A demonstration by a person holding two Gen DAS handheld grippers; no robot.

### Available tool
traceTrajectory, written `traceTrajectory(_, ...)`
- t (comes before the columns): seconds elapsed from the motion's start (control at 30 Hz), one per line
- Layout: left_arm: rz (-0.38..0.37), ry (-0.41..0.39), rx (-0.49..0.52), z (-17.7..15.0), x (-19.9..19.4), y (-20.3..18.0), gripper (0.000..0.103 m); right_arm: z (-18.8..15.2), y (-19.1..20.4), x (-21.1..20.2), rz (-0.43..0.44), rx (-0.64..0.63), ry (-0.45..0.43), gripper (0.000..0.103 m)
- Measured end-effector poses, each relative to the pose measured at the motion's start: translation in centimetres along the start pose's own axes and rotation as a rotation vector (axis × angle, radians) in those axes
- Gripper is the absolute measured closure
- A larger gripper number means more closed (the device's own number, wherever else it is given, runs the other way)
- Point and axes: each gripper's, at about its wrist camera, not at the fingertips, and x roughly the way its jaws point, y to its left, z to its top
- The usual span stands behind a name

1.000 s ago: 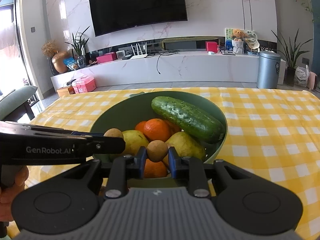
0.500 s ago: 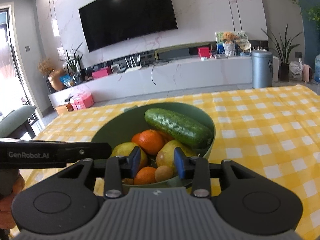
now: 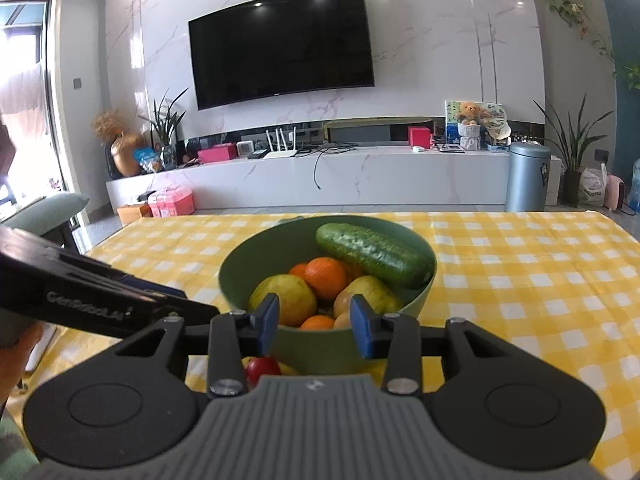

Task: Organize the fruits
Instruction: 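Withdraw both tools from the bowl toward the last kiwi and red tomato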

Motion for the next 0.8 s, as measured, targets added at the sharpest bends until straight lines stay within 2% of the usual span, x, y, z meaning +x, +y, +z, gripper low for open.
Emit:
traceTrajectory(0.07, 0.005, 0.014, 0.002, -0.3, 0.1, 0.1, 0.051, -0.2, 0.2, -0.1, 0.006, -0.004, 0.013, 0.065)
traceTrajectory(0.13, 0.014, 0.027, 0.001, -0.6, 0.2, 0.2, 0.051, -0.4, 0.3, -0.2, 0.011, -0.001, 0.034, 0.057)
traceTrajectory(0.2, 0.015, 0.038, -0.004, -0.8, 0.3, 0.3, 0.052, -0.6, 0.3, -0.2, 0.016, 0.008, 0.058, 0.054)
traceTrajectory(0.37, 0.016, 0.067, -0.022, -1.4, 1.1, 0.8, 0.052, -1.0, -0.3, 1.0, 0.013, 0.048, 0.149, 0.054)
traceTrajectory(0.63, 0.041, 0.144, -0.033, -2.1, 3.4, 1.4, 0.051, -2.2, -1.7, 4.7, -0.066, 0.135, 0.353, 0.054)
traceTrajectory(0.8, 0.049, 0.171, -0.005, -2.7, 4.3, 1.6, 0.051, -2.7, -2.0, 5.7, -0.061, 0.167, 0.373, 0.054)
